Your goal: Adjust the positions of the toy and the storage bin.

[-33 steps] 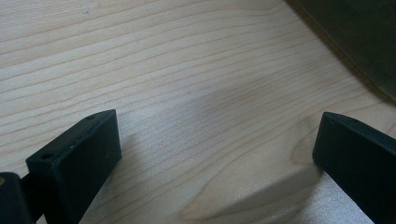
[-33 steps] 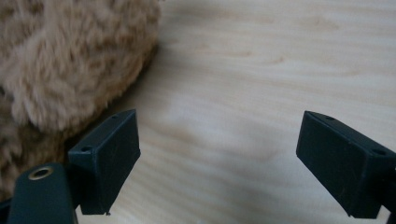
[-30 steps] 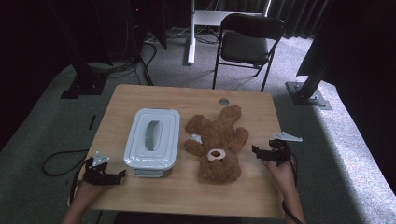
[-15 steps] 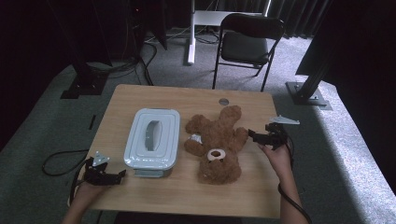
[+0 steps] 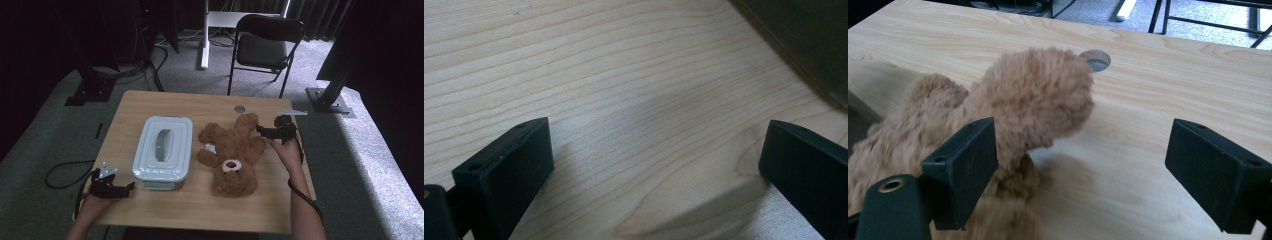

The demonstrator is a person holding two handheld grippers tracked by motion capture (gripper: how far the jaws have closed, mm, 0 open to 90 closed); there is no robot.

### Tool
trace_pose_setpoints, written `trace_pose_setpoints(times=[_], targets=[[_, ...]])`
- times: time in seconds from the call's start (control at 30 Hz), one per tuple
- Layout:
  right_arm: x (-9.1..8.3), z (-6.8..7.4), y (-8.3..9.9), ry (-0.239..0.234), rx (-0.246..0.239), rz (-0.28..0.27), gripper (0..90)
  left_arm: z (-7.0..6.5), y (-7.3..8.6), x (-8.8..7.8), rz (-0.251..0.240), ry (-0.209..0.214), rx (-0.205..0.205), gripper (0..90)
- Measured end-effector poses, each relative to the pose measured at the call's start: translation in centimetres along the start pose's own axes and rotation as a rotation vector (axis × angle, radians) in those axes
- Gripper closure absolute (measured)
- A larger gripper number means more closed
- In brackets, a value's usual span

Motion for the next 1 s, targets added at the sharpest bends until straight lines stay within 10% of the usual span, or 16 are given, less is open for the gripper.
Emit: trace_pose_setpoints(times=[0.83,1.0], targets=[[6.8,-0.5,-3.3,-0.046,0.056,0.107,12.6,0.0,0.0,0.0,0.0,0.0,0.0,1.5],[6.6,-0.4,-3.0,-0.119,0.067,0.107,29.5,0.0,0.0,0.0,0.0,0.0,0.0,1.5]])
Point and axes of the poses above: each handheld gripper's, and its own axes: x roughly forward along the jaws, y roughly out of its underside, z roughly to its left, the point moved 3 cm from there along x, roughly forward along the jaws, and after that the axes turned 8 degrees about -y, right-handed, at the moved point
